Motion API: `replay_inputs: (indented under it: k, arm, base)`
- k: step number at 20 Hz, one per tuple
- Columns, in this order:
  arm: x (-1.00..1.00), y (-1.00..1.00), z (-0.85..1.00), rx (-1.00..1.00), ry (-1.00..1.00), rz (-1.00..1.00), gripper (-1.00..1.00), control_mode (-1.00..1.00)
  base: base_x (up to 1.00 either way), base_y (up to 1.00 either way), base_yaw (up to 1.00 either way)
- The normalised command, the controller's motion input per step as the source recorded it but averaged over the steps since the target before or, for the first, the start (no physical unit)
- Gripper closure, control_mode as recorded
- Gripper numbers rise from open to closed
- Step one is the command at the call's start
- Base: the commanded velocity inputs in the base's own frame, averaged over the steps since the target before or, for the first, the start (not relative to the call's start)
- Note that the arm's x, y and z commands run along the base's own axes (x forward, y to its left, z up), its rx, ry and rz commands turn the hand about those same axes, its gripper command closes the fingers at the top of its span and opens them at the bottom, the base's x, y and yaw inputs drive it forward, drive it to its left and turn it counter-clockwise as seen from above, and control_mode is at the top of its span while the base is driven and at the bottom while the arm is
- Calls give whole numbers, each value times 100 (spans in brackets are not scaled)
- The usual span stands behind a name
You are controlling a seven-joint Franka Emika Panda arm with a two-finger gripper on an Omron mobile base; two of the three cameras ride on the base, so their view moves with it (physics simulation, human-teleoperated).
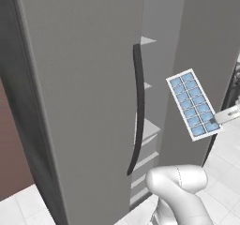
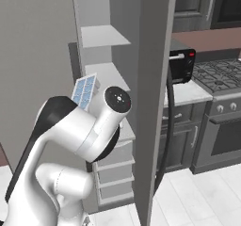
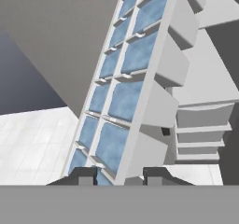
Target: The ice cube tray has been filled with water. Take the tray and place it in the freezer to make ice. Close the freezer door after placing the tray.
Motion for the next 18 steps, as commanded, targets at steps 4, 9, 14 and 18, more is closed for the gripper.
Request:
replay_inputs:
  k: [4, 9, 14, 18]
  arm:
    - [0, 0, 0, 0, 0, 0, 100, 100]
    - [0, 0, 0, 0, 0, 0, 100, 100]
    - [0, 0, 0, 0, 0, 0, 100, 100]
    - [0, 0, 0, 0, 0, 0, 100, 100]
  base:
    - [19, -32, 21]
    - [15, -40, 21]
    - [6, -44, 18]
    - [0, -26, 13]
